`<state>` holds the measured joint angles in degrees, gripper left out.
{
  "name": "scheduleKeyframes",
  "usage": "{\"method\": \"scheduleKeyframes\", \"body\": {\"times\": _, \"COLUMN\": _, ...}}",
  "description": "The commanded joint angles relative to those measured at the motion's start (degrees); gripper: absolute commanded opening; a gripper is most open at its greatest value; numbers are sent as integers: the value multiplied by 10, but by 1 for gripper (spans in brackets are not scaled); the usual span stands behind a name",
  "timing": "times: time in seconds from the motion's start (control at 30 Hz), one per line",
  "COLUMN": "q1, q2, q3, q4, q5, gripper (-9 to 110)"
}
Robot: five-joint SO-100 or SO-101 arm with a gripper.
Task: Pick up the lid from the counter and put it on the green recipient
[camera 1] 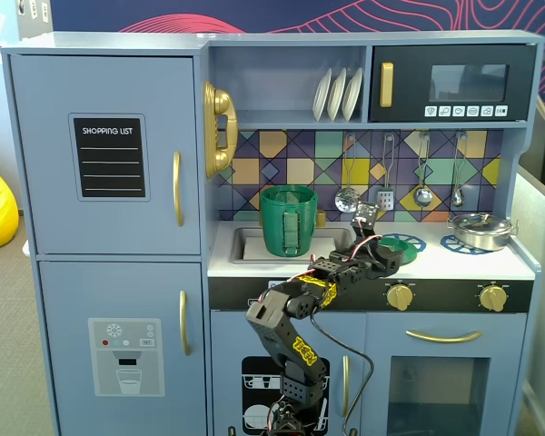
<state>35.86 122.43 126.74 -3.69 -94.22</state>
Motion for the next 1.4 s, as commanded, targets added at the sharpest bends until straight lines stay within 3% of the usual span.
{"method": "scheduleKeyframes", "body": {"times": 0.0, "q1": -11, "q2": -18, "q3": -42, "q4": -39, "q5": 1, "gripper": 36}}
{"method": "scheduleKeyframes", "body": {"times": 0.13, "q1": -24, "q2": -47, "q3": -47, "q4": -69, "q5": 7, "gripper": 24}}
{"method": "scheduleKeyframes", "body": {"times": 0.23, "q1": -33, "q2": -60, "q3": -54, "q4": -69, "q5": -25, "gripper": 1}}
{"method": "scheduleKeyframes", "body": {"times": 0.5, "q1": -43, "q2": -37, "q3": -110, "q4": -40, "q5": -2, "gripper": 0}}
{"method": "scheduleKeyframes", "body": {"times": 1.03, "q1": -157, "q2": 51, "q3": -414, "q4": 283, "q5": 35, "gripper": 0}}
{"method": "scheduleKeyframes", "body": {"times": 1.37, "q1": -266, "q2": 22, "q3": -452, "q4": 303, "q5": 6, "gripper": 0}}
